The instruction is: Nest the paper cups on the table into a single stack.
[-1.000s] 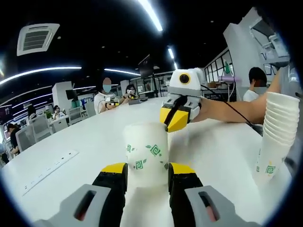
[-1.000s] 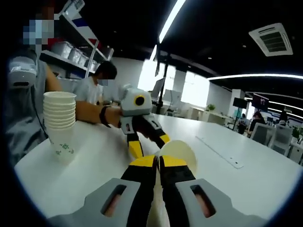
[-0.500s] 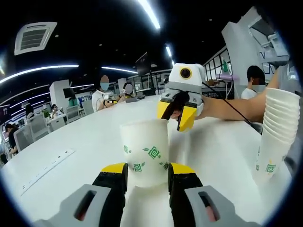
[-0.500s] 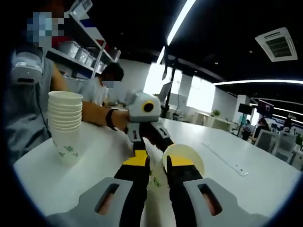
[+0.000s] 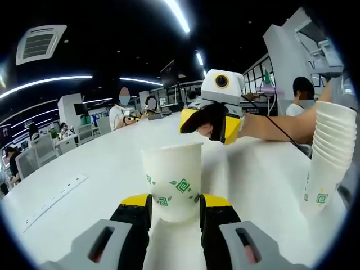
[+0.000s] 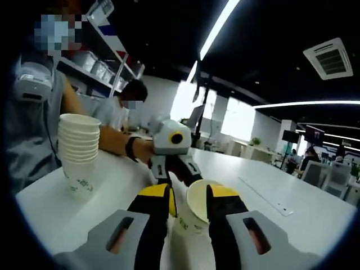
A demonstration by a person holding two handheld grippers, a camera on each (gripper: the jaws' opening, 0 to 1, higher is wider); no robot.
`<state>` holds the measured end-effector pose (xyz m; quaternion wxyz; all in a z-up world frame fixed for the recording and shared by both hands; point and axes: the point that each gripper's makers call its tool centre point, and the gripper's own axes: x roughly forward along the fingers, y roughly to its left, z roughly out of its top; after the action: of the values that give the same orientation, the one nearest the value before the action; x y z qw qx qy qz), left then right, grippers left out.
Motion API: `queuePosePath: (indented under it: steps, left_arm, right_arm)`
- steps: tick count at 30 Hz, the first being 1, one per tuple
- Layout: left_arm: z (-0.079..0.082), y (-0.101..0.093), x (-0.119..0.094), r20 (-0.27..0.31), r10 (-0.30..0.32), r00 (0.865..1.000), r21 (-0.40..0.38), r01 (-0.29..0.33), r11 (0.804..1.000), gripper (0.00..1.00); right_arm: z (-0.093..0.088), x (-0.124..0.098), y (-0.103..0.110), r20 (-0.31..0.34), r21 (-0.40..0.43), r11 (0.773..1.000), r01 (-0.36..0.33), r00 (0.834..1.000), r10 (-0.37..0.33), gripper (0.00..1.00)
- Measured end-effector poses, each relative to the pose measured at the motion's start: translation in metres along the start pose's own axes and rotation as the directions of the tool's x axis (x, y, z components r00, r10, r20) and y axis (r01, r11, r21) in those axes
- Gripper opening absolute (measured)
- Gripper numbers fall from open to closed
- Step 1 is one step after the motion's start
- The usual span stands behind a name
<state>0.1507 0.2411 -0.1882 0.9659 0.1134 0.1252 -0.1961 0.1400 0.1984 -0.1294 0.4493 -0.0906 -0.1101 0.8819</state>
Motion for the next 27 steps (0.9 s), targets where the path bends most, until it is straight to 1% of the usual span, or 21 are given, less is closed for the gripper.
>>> queuePosePath:
  steps: [2, 4, 6, 7, 9, 17, 21, 22, 24, 26, 27]
  left_arm:
    - [0.000, 0.001, 0.000, 0.000, 0.000, 1.000, 0.000, 0.000, 1.000, 0.36]
    - [0.000, 0.000, 0.001, 0.000, -0.001, 1.000, 0.000, 0.001, 1.000, 0.36]
    - [0.001, -0.001, 0.001, 0.005, -0.011, 1.000, -0.003, 0.011, 1.000, 0.36]
    - [0.002, -0.002, 0.001, 0.011, -0.017, 1.000, -0.005, 0.018, 1.000, 0.37]
    - [0.004, -0.004, -0.001, 0.016, -0.023, 1.000, -0.019, 0.023, 1.000, 0.40]
    - [0.006, -0.003, -0.001, 0.026, -0.022, 0.999, -0.023, 0.023, 0.999, 0.40]
    - [0.014, -0.005, -0.003, 0.071, -0.039, 0.997, -0.065, 0.044, 0.997, 0.40]
    - [0.017, -0.005, -0.004, 0.090, -0.043, 0.995, -0.086, 0.051, 0.995, 0.40]
    - [0.021, -0.004, -0.008, 0.106, -0.043, 0.993, -0.100, 0.054, 0.993, 0.40]
    - [0.023, 0.002, -0.010, 0.123, -0.043, 0.991, -0.114, 0.057, 0.992, 0.40]
    - [0.024, -0.001, -0.011, 0.130, -0.042, 0.991, -0.119, 0.057, 0.991, 0.40]
  right_arm:
    - [-0.001, -0.001, -0.002, -0.002, 0.006, 1.000, 0.009, 1.000, -0.009, 0.37]
    - [-0.004, -0.001, -0.008, -0.008, 0.023, 1.000, 0.021, 1.000, -0.021, 0.47]
    - [-0.008, 0.000, -0.011, -0.023, 0.040, 0.999, 0.029, 0.999, -0.028, 0.55]
    - [-0.009, 0.000, -0.011, -0.030, 0.046, 0.998, 0.031, 0.999, -0.030, 0.57]
    - [-0.012, 0.000, -0.011, -0.040, 0.047, 0.998, 0.033, 0.999, -0.031, 0.58]
    - [-0.013, 0.000, -0.008, -0.049, 0.046, 0.998, 0.035, 0.998, -0.033, 0.58]
    - [-0.013, 0.000, -0.010, -0.051, 0.046, 0.998, 0.037, 0.998, -0.034, 0.58]
    - [-0.013, 0.000, -0.010, -0.051, 0.046, 0.998, 0.037, 0.998, -0.035, 0.58]
    - [-0.013, 0.000, -0.010, -0.051, 0.045, 0.998, 0.039, 0.998, -0.037, 0.58]
    - [-0.013, -0.001, -0.009, -0.052, 0.046, 0.998, 0.039, 0.998, -0.036, 0.58]
    - [-0.013, -0.001, -0.009, -0.053, 0.047, 0.998, 0.039, 0.998, -0.036, 0.58]
